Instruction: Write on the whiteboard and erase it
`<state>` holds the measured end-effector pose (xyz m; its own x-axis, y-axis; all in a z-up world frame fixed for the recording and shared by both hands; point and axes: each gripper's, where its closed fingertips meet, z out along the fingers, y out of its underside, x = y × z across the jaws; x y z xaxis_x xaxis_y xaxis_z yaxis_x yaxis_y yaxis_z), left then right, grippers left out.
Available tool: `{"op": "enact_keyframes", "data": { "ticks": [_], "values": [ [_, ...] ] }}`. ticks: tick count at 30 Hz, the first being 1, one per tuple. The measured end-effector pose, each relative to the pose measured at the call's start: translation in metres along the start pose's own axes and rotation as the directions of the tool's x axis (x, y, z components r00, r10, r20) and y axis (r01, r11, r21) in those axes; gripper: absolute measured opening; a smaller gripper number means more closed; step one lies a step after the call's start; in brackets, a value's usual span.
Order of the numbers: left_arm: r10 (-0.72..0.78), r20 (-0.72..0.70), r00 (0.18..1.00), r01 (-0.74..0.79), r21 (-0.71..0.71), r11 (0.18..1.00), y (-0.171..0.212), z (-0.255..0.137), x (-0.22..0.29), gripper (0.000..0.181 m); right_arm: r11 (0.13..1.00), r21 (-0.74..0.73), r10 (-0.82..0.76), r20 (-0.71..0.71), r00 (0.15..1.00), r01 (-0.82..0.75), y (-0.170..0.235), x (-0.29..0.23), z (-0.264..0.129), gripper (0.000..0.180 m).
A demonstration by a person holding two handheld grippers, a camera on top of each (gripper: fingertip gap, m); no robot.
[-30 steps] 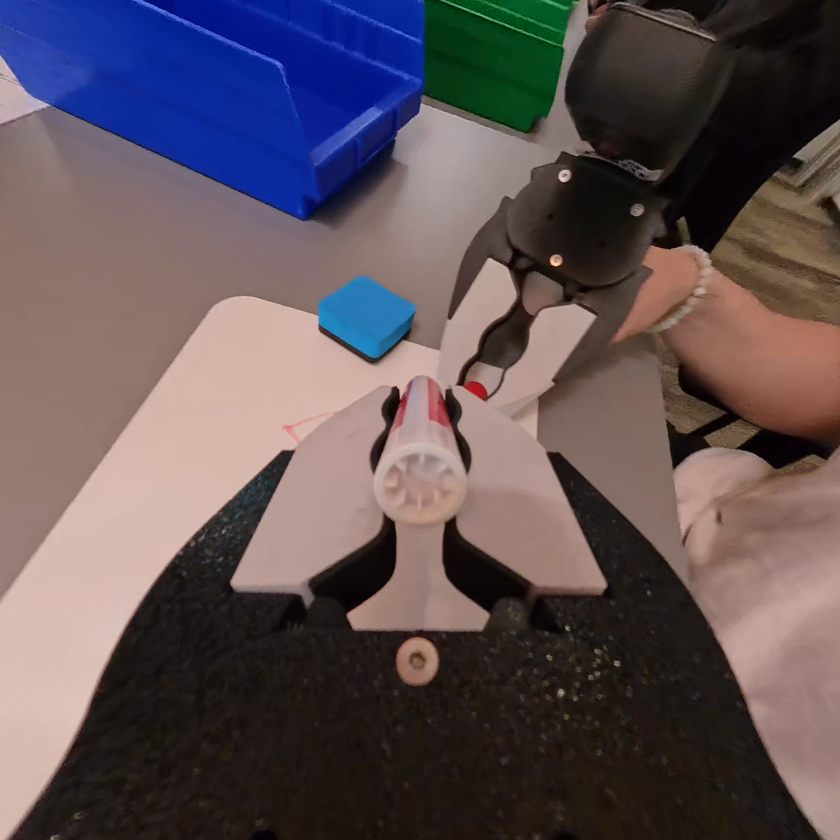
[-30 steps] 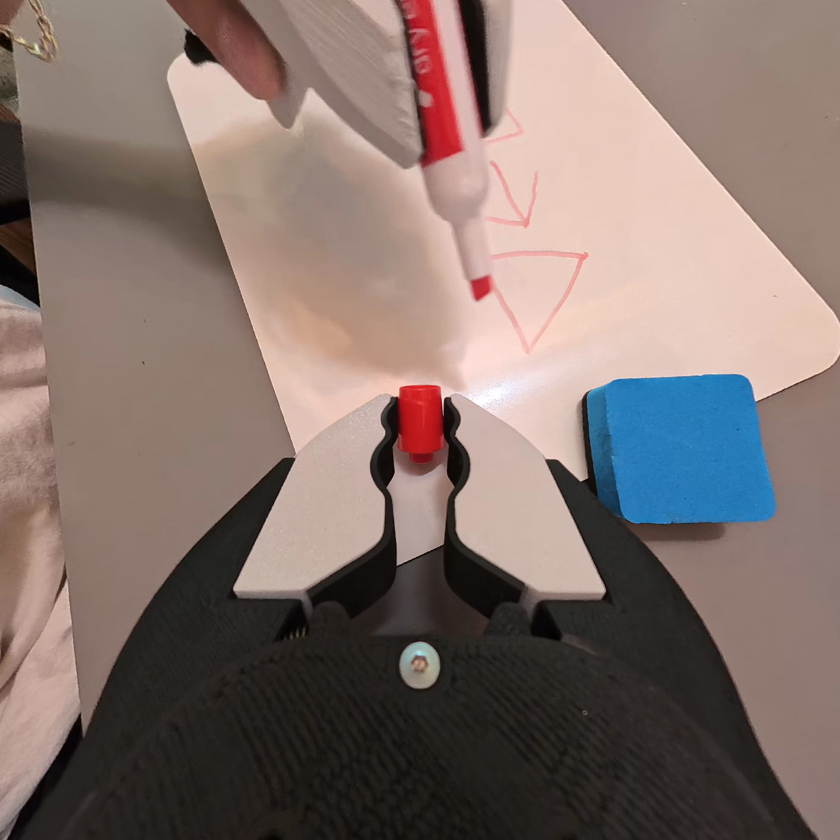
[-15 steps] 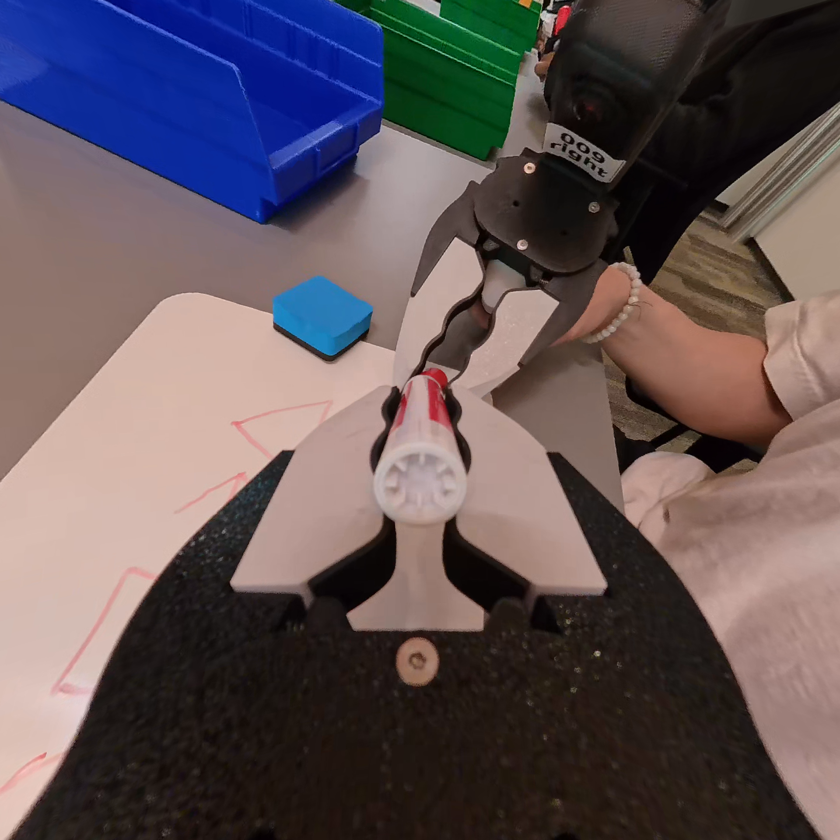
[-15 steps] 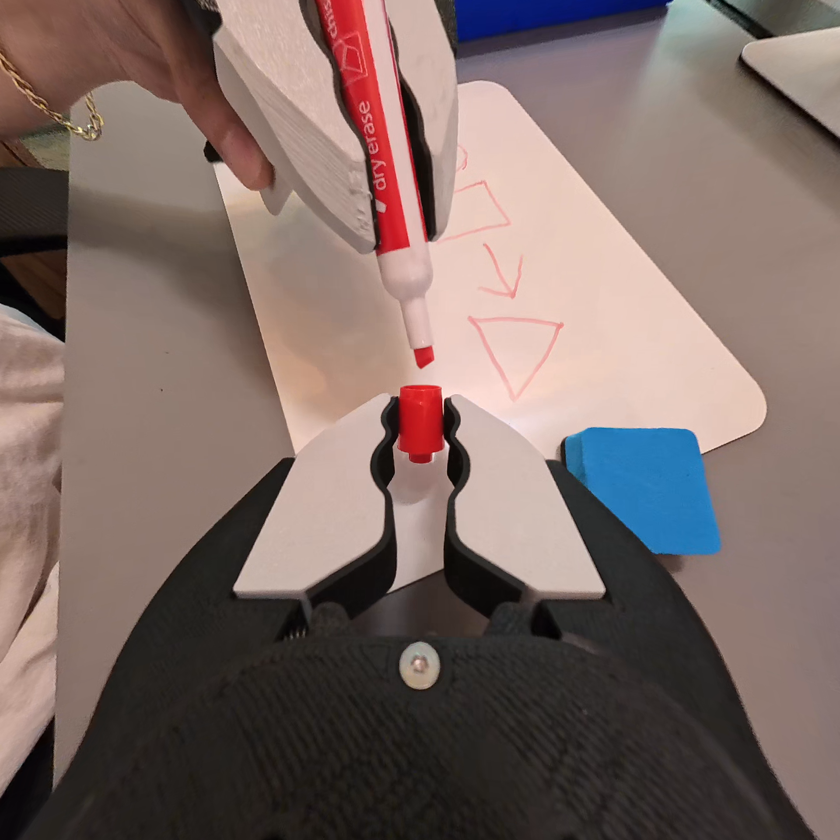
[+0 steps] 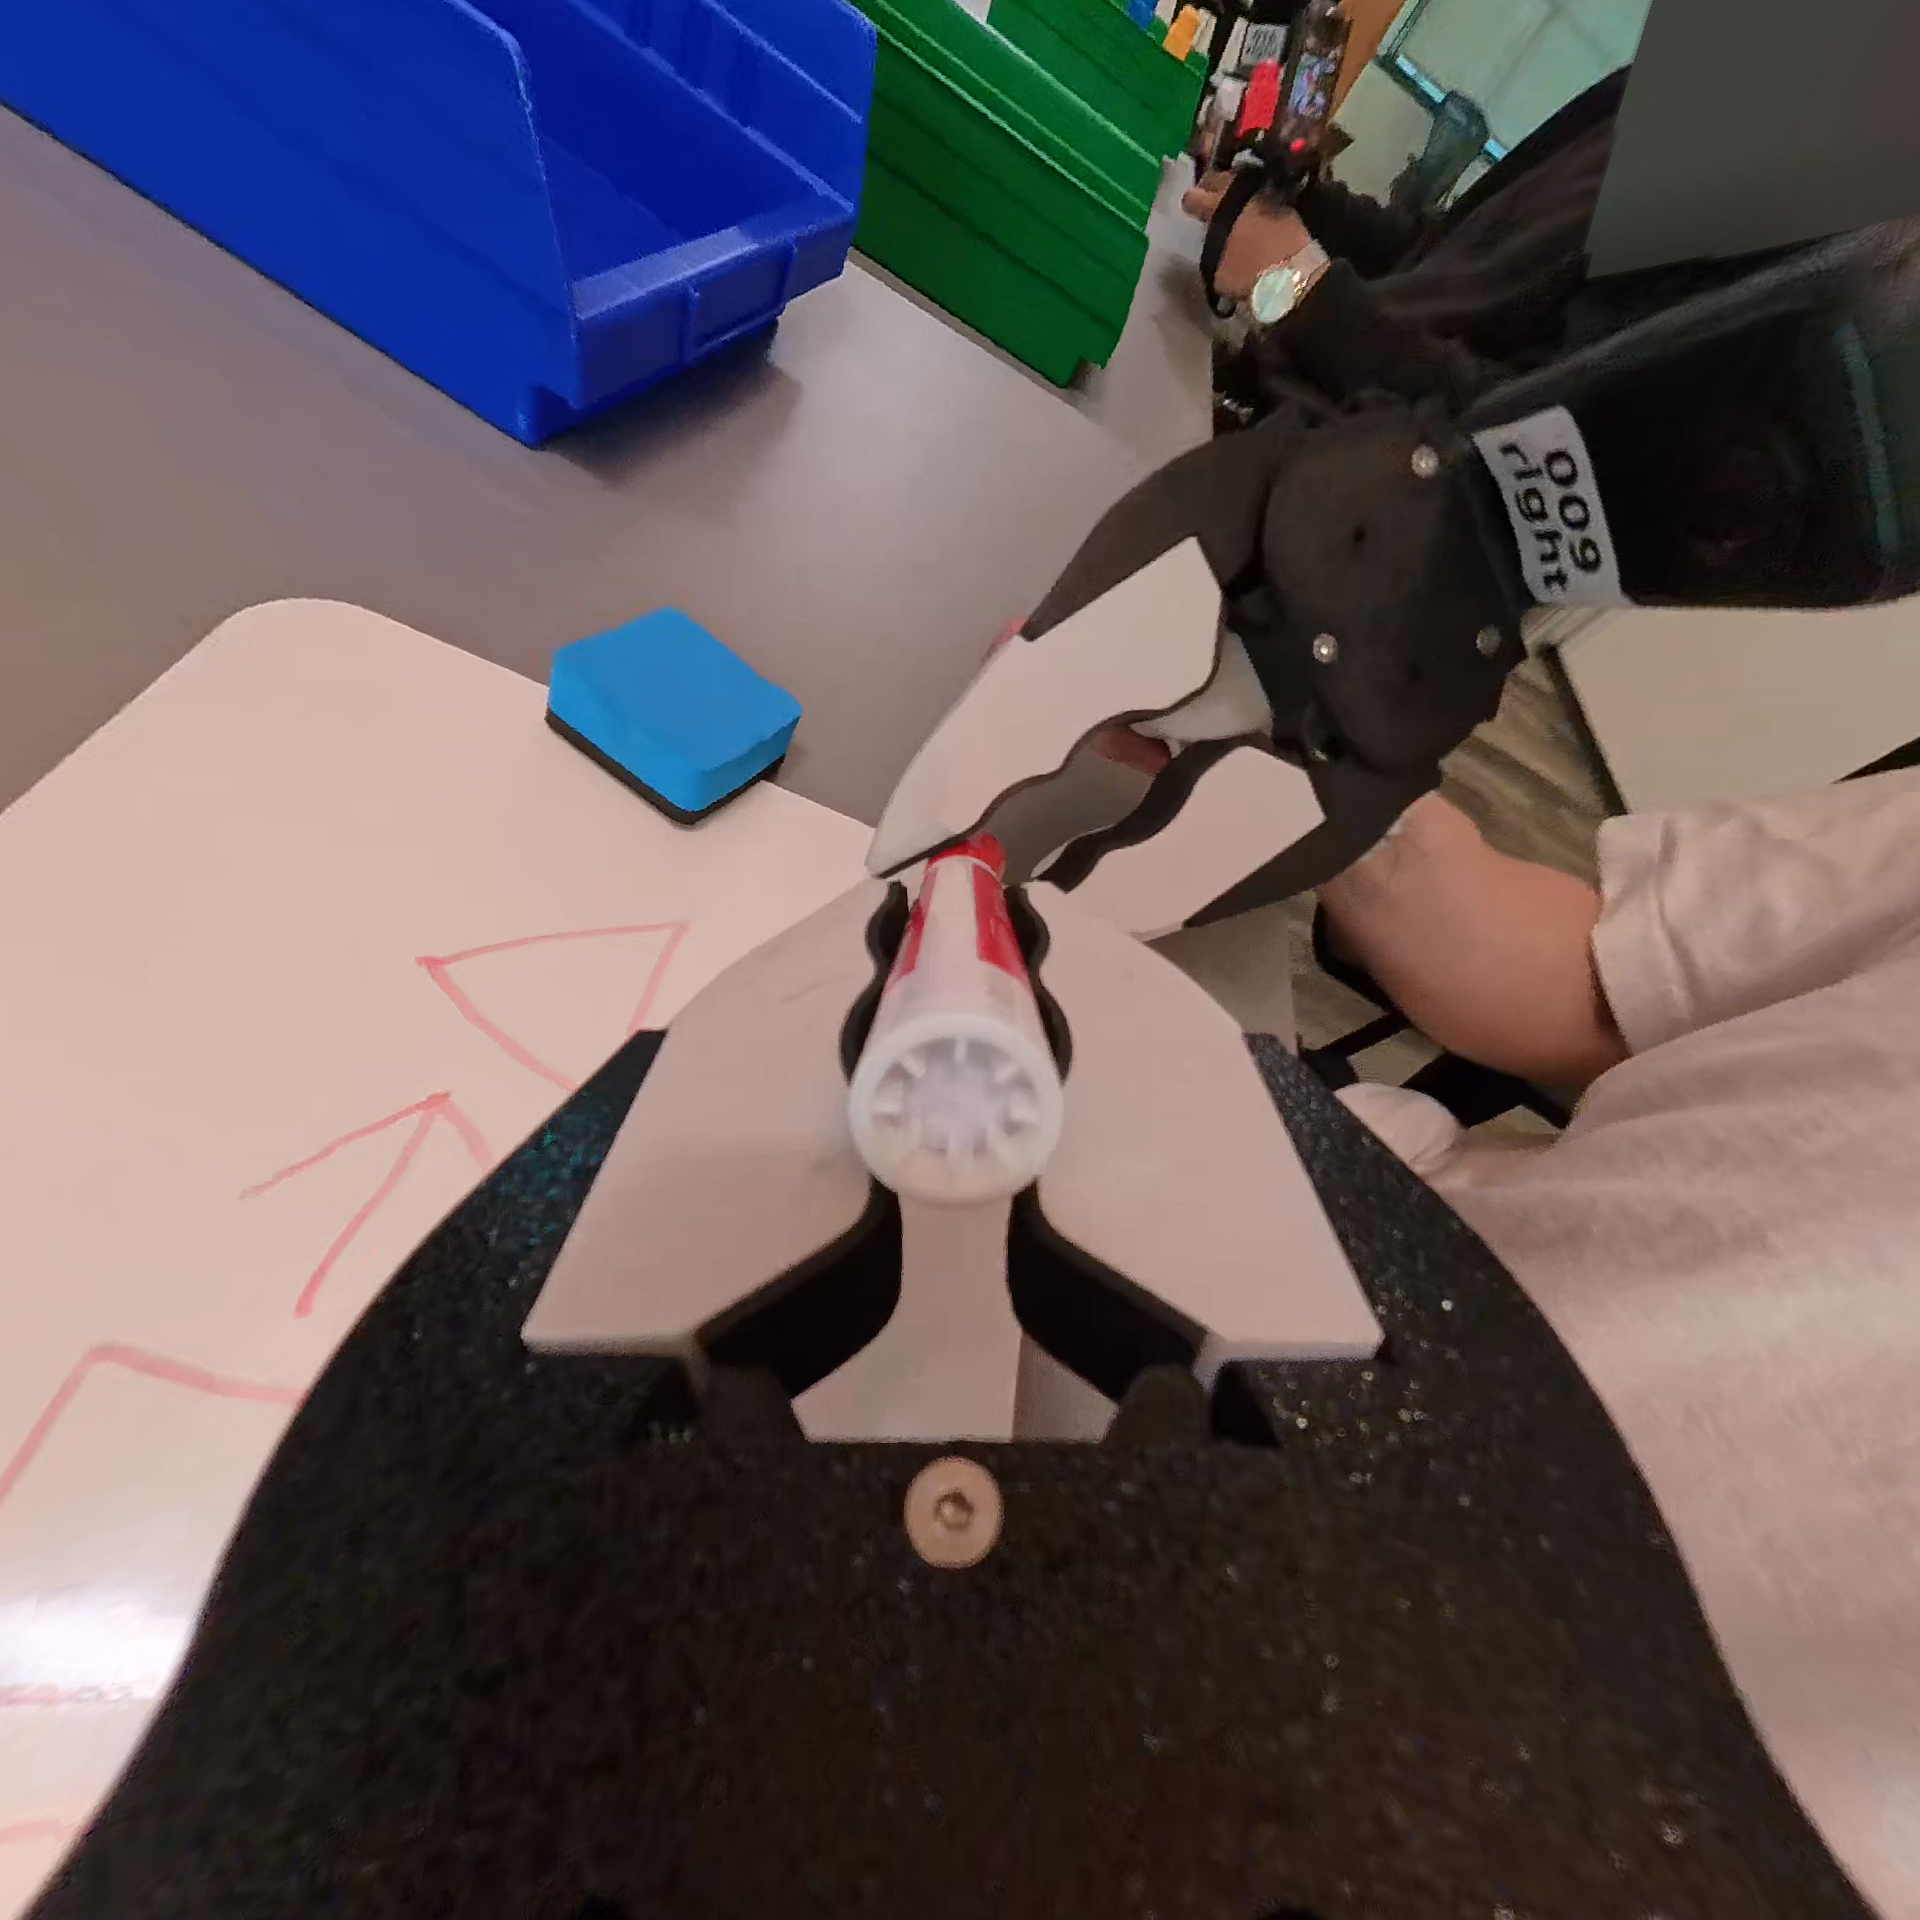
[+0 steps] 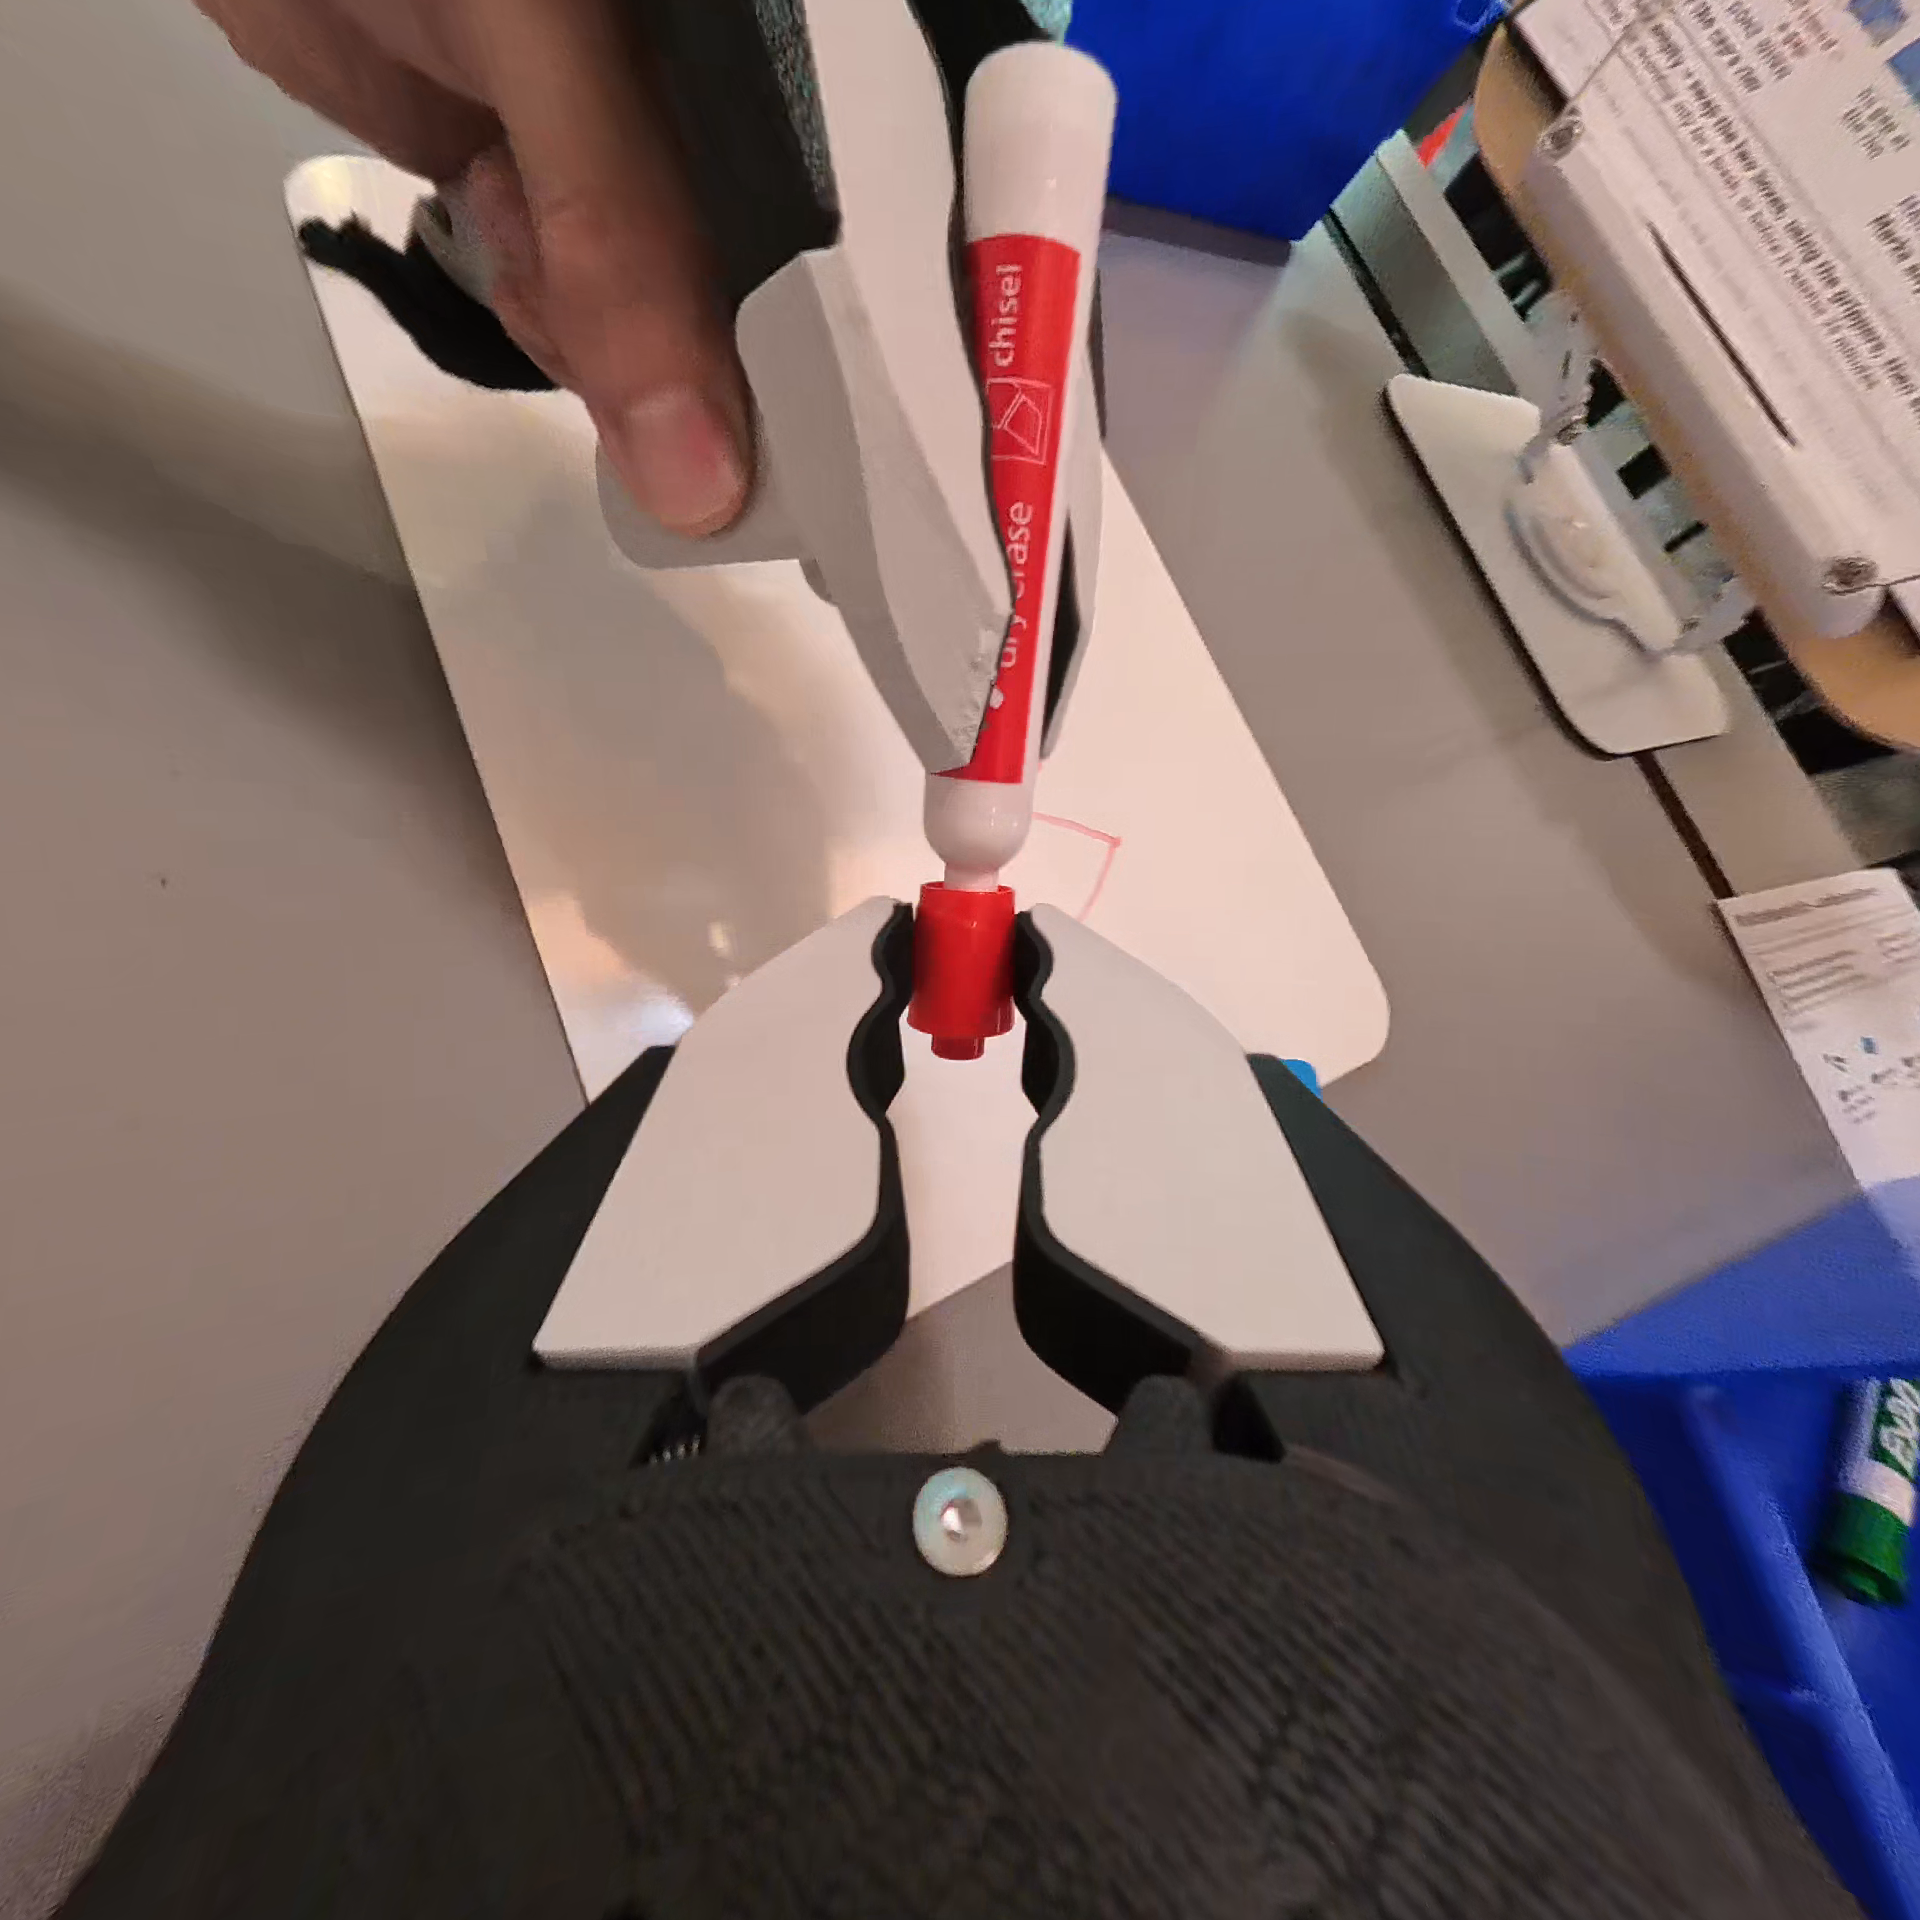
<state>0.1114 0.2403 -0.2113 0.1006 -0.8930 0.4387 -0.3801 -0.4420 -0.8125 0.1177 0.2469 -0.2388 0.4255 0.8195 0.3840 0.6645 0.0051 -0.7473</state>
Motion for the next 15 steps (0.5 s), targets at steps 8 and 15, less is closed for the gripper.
{"op": "enact_keyframes", "data": {
  "ticks": [8, 15],
  "values": [
    [0.122, -0.011, 0.992, -0.123, -0.038, 0.992, -0.016, 0.004, 0.008, 0.019, 1.0, -0.008, -0.022, -0.071, 0.997, 0.021, -0.005, 0.012, -0.014, 0.018],
    [0.079, -0.061, 0.995, -0.079, 0.0, 0.997, -0.027, 0.008, 0.012, 0.019, 1.0, -0.002, 0.021, -0.101, 0.995, -0.022, -0.008, 0.02, -0.024, 0.018]
  ]
}}
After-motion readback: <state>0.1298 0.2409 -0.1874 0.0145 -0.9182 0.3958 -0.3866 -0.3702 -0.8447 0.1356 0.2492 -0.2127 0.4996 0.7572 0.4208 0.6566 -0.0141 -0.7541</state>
